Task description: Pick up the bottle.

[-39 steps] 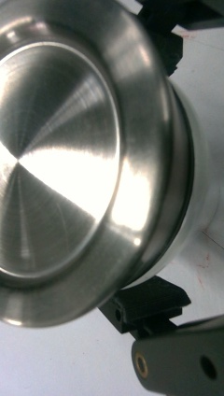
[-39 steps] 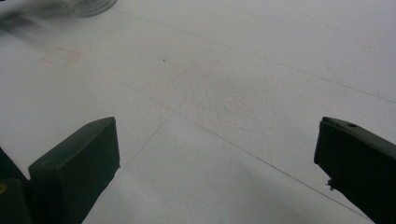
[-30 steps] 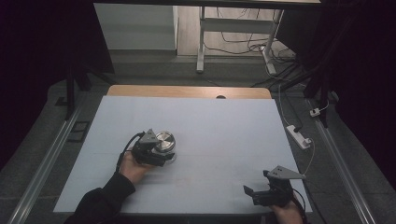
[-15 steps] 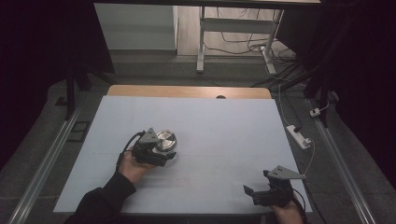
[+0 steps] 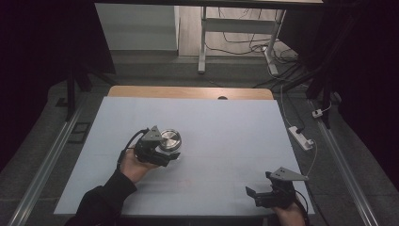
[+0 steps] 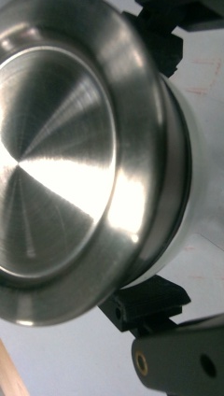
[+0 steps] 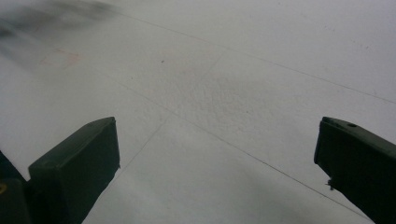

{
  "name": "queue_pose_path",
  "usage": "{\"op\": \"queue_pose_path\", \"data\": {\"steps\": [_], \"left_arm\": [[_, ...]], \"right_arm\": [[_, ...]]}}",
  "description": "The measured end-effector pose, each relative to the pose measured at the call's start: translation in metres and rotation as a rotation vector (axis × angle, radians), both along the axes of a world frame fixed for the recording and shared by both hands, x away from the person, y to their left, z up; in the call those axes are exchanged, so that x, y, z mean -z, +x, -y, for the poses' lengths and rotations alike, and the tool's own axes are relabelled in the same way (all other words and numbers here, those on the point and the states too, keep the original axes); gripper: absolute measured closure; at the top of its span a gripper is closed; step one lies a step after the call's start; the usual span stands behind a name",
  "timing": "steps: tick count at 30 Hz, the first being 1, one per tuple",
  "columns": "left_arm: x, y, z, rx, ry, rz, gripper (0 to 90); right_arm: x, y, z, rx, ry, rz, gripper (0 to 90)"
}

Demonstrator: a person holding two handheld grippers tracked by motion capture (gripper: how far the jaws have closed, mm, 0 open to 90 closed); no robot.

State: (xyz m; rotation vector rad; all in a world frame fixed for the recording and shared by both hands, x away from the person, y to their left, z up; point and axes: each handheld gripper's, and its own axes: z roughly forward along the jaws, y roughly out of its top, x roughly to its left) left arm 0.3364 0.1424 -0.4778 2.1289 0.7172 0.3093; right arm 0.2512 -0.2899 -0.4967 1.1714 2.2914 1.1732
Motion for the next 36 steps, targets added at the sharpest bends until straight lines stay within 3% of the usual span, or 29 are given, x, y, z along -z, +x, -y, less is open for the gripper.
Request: {"op": "queue_pose_path", "data": {"steps": [8, 15, 26, 36], "left_arm": [[-0.012, 0.001, 0.014, 0.035, 0.018, 0.003, 15.7], [-0.019, -0.001, 0.026, 0.065, 0.0, 0.011, 15.7], [-0.022, -0.011, 0.04, 0.11, -0.006, 0.015, 15.7], [-0.02, -0.014, 0.042, 0.114, -0.02, 0.008, 15.7]], "right_arm": [[0.0, 0.0, 0.0, 0.0, 0.002, 0.001, 0.1], [0.0, 0.0, 0.0, 0.0, 0.001, 0.002, 0.1], [0.0, -0.001, 0.0, -0.006, -0.002, 0.007, 0.1], [-0.001, -0.003, -0.001, -0.014, -0.005, 0.022, 0.1]]}}
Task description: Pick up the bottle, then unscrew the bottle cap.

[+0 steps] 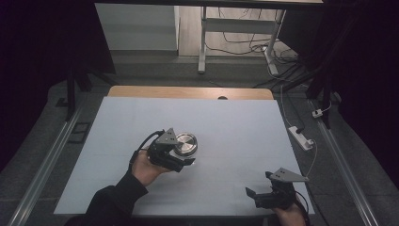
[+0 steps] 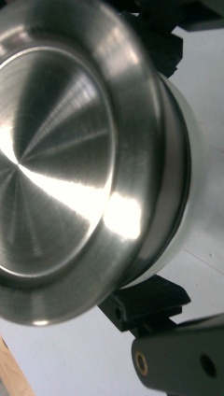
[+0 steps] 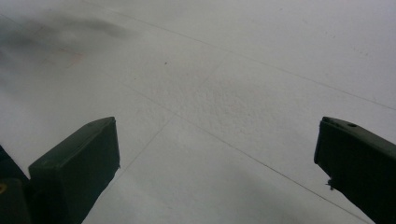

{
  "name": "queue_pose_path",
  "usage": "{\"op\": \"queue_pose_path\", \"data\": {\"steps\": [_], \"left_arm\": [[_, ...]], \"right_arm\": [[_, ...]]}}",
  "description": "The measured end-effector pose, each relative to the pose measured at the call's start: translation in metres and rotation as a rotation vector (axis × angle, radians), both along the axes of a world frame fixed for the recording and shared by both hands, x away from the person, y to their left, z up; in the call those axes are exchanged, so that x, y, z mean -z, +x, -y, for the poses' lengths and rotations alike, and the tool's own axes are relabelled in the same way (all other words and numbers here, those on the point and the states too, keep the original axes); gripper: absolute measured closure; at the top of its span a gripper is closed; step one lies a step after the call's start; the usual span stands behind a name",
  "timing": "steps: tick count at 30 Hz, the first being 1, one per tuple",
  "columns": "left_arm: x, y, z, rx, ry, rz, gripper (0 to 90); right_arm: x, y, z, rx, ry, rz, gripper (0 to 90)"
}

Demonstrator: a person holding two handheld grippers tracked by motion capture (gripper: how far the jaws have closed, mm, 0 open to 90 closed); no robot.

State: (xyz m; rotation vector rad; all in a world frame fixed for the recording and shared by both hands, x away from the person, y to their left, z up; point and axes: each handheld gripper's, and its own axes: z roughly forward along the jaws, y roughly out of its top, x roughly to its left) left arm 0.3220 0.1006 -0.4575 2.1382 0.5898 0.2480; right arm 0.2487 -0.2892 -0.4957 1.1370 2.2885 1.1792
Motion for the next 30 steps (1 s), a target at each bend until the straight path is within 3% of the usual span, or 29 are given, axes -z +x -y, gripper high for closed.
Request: {"op": "queue_pose_path", "data": {"steps": [10, 19, 30], "left_arm": [[0.002, -0.001, -0.001, -0.001, -0.004, -0.002, 15.7], [0.003, -0.002, -0.002, 0.005, -0.017, -0.008, 15.7], [0.005, -0.002, -0.002, 0.015, -0.022, -0.017, 15.7]], "right_arm": [[-0.006, -0.001, -0.002, -0.004, 0.029, 0.018, 0.0], [-0.012, 0.001, -0.014, -0.053, 0.034, 0.009, 0.0], [-0.024, 0.005, -0.033, -0.134, 0.033, 0.047, 0.0]]}}
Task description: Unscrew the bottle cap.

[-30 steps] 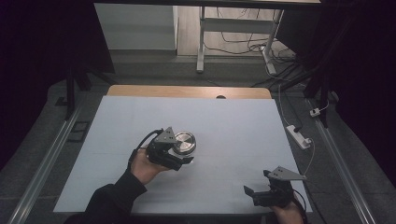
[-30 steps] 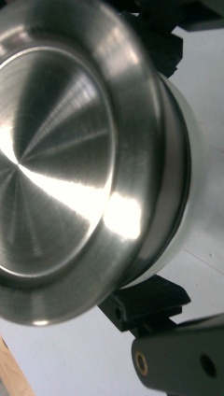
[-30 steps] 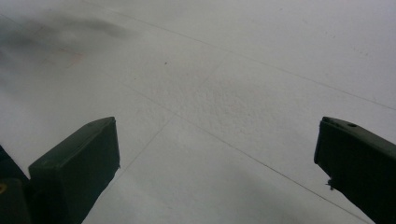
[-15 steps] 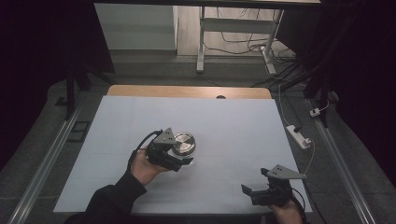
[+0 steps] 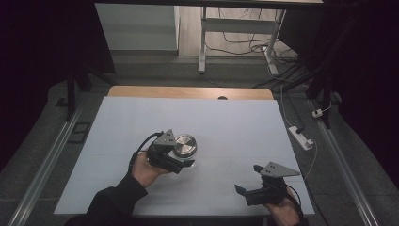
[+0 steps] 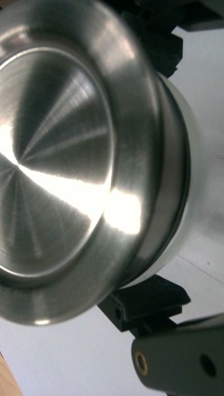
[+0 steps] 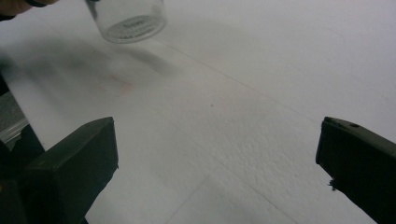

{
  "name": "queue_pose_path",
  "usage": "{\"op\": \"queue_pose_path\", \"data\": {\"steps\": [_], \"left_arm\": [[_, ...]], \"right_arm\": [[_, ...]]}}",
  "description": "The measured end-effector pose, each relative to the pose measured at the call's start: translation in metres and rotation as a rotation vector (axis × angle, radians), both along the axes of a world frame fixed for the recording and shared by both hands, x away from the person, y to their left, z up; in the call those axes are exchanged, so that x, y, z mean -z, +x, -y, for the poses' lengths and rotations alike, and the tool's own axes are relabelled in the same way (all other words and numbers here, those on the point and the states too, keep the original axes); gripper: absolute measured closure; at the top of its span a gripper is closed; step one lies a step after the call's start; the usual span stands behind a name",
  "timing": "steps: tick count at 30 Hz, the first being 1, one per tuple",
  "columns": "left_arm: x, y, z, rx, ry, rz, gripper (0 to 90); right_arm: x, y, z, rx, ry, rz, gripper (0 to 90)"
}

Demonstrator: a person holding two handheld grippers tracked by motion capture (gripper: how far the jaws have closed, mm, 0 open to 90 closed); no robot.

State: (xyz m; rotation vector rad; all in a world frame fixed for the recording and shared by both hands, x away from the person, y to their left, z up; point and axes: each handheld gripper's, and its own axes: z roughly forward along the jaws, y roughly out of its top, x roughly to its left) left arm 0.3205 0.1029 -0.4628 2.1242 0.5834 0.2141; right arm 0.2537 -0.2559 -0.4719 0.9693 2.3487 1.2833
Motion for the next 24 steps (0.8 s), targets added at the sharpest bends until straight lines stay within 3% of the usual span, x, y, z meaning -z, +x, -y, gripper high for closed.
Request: {"op": "queue_pose_path", "data": {"steps": [12, 24], "left_arm": [[0.002, -0.001, 0.0, 0.002, 0.007, -0.005, 15.7], [0.004, -0.001, 0.001, -0.002, 0.005, -0.007, 15.7]], "right_arm": [[-0.011, 0.006, -0.028, -0.119, -0.003, -0.001, 0.0], [-0.024, 0.018, -0.057, -0.152, -0.015, -0.015, 0.0]]}}
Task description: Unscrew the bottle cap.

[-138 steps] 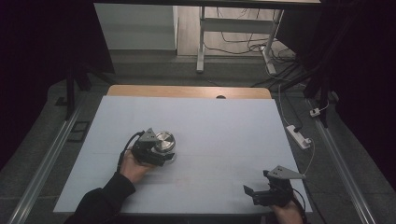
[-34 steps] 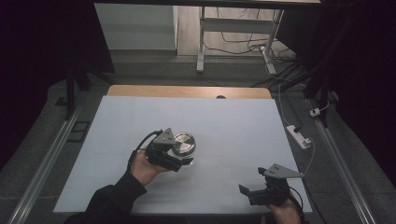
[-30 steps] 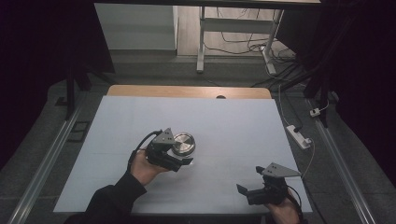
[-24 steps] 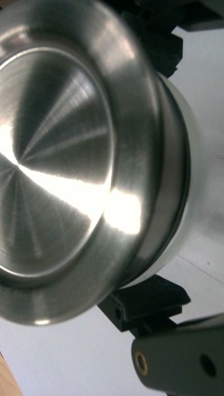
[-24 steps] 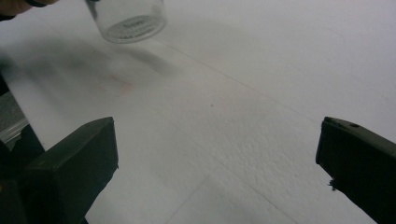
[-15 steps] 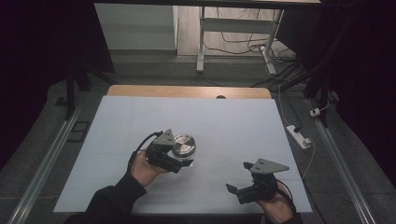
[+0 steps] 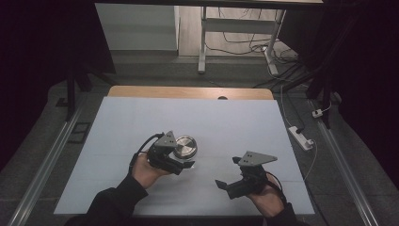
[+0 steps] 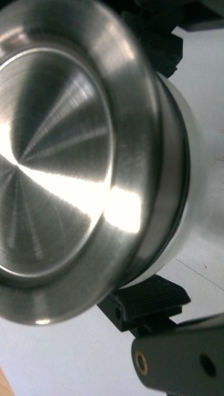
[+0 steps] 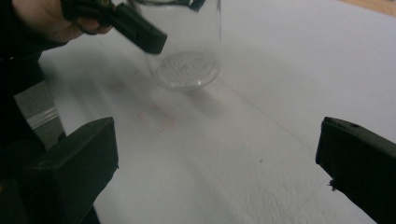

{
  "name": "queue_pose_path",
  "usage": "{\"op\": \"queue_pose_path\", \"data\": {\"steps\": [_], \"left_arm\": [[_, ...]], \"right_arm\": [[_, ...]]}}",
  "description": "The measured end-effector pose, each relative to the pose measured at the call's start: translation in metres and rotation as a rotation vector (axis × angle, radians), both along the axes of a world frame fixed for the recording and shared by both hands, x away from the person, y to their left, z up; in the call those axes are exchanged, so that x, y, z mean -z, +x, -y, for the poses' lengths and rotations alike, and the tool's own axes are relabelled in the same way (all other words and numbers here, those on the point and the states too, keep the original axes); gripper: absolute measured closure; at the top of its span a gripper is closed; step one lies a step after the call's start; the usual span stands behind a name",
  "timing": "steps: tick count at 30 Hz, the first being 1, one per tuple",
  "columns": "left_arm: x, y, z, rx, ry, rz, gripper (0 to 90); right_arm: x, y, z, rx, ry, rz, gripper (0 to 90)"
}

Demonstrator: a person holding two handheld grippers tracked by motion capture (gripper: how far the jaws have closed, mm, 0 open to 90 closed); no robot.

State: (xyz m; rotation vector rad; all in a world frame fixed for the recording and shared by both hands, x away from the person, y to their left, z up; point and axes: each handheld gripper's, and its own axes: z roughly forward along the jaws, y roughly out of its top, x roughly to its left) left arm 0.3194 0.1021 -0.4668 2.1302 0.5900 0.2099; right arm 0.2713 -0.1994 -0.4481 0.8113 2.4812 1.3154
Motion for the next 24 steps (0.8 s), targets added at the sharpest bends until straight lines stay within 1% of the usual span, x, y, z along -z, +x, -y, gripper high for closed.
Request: {"op": "queue_pose_path", "data": {"steps": [4, 6, 8, 9, 17, 19, 24], "left_arm": [[0.001, 0.0, 0.0, -0.002, 0.002, 0.001, 15.7], [0.001, 0.0, 0.0, -0.003, 0.002, 0.0, 15.7], [0.002, 0.001, -0.001, -0.008, 0.002, 0.001, 15.7], [0.003, 0.001, -0.001, -0.01, 0.002, 0.001, 15.7], [0.005, 0.001, 0.0, -0.021, 0.0, 0.002, 15.7], [0.005, 0.0, 0.001, -0.024, 0.0, 0.006, 15.7], [0.006, 0.0, 0.002, -0.024, 0.002, 0.006, 15.7]], "right_arm": [[-0.006, 0.006, -0.008, 0.013, 0.009, 0.011, 0.0], [-0.01, 0.011, -0.014, 0.023, 0.02, 0.009, 0.0], [-0.011, 0.013, -0.015, 0.024, 0.026, 0.003, 0.0], [-0.012, 0.015, -0.016, 0.022, 0.026, -0.002, 0.0], [-0.019, 0.026, -0.028, 0.006, 0.029, 0.0, 0.0], [-0.022, 0.03, -0.036, 0.004, 0.032, 0.004, 0.0], [-0.025, 0.034, -0.048, -0.007, 0.016, 0.014, 0.0]]}}
